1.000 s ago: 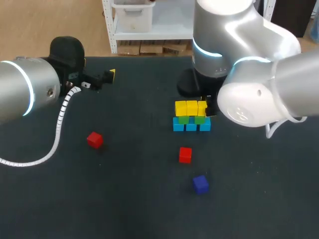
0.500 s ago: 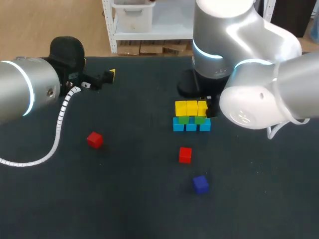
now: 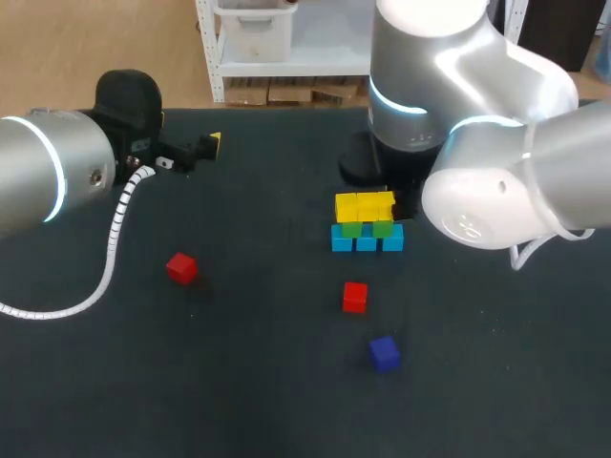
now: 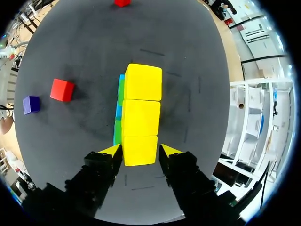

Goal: Place the blue cubes, place green cubes on the blue cubes, place the yellow cubes on the green cubes, then place the red cubes on the yellow cubes, and place purple cube on the red cubes.

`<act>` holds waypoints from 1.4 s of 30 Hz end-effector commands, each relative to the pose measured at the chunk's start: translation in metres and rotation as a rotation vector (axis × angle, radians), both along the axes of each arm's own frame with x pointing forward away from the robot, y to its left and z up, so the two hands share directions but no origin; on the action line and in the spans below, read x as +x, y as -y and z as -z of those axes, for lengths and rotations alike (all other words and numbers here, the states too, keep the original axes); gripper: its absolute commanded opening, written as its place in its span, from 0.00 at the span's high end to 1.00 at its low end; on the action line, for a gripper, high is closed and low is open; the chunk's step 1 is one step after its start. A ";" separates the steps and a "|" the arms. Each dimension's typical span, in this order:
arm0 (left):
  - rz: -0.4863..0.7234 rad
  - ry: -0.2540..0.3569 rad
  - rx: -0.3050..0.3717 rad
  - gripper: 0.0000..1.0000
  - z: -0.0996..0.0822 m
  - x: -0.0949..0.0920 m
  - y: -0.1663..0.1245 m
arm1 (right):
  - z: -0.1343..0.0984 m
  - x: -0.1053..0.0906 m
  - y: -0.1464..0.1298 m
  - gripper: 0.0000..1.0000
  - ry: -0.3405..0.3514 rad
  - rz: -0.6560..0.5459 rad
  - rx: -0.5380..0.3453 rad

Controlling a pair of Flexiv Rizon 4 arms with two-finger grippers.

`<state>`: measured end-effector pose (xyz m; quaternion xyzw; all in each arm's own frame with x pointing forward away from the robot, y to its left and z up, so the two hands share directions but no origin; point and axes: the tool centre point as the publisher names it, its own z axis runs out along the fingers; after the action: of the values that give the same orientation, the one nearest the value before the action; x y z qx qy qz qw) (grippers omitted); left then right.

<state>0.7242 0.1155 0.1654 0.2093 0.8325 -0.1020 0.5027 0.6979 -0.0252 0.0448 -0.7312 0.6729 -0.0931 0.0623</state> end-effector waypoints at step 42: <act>-0.009 0.010 -0.001 0.00 0.002 -0.002 0.001 | -0.062 -0.038 0.090 0.00 -0.063 0.309 0.334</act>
<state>0.7242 0.1155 0.1654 0.2093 0.8325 -0.1020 0.5027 0.6768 -0.1068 0.1002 -0.6033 0.7886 0.0214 0.1170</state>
